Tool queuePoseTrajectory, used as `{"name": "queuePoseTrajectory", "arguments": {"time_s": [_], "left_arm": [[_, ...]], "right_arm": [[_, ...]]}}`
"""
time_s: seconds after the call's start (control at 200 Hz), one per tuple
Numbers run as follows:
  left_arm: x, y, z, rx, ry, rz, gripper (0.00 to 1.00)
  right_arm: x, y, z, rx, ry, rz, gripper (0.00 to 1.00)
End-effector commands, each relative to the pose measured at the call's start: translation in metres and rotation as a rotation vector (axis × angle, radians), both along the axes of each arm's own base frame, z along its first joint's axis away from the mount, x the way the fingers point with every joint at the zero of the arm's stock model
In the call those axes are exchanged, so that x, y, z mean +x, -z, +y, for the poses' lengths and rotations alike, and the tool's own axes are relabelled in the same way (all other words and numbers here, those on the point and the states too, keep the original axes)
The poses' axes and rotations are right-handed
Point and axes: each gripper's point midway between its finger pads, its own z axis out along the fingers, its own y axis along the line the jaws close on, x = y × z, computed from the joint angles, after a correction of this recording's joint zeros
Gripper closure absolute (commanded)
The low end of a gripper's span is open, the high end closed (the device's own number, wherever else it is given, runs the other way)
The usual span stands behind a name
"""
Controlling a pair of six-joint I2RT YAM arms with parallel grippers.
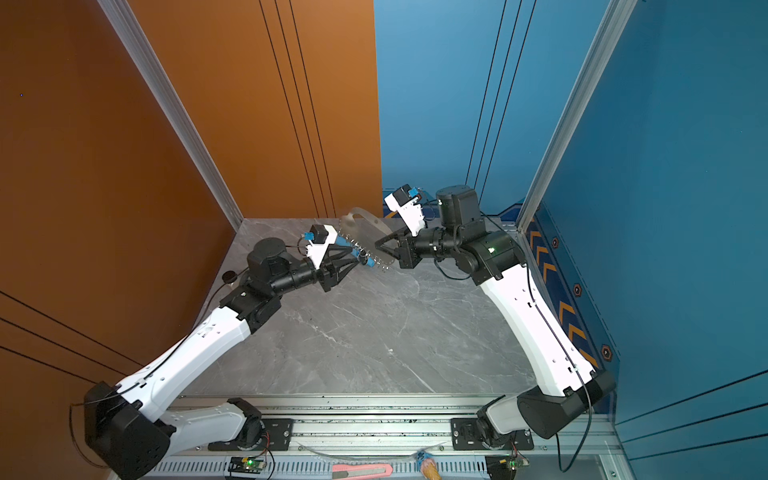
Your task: Remove the keys from the keyring
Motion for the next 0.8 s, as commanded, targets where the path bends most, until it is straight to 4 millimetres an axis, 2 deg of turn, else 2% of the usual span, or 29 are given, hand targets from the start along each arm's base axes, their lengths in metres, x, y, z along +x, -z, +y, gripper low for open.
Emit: {"name": "queuePoseTrajectory", "arguments": {"time_s": [0.0,0.155,0.38,0.791], "left_arm": [[-0.001,-0.011,-0.007,-0.001,0.025,-0.048,0.6],[0.0,-0.013,-0.009,0.001,0.012,-0.068,0.64],[-0.001,-0.023,-0.009,-0.017,-0.004,-0.096,0.66],[-0.005,-0.035,-0.004,-0.049,-0.025,-0.113,0.6]], "right_arm": [[-0.004,-0.015,-0.001,0.009,-0.007,-0.051,1.0],[-0.004,-0.015,0.0,0.01,-0.005,-0.05,1.0],[-0.002,-0.015,0.0,0.007,0.004,-0.048,1.0],[-0.002,-0.014,-0.001,0.006,0.009,-0.047,1.0]]}}
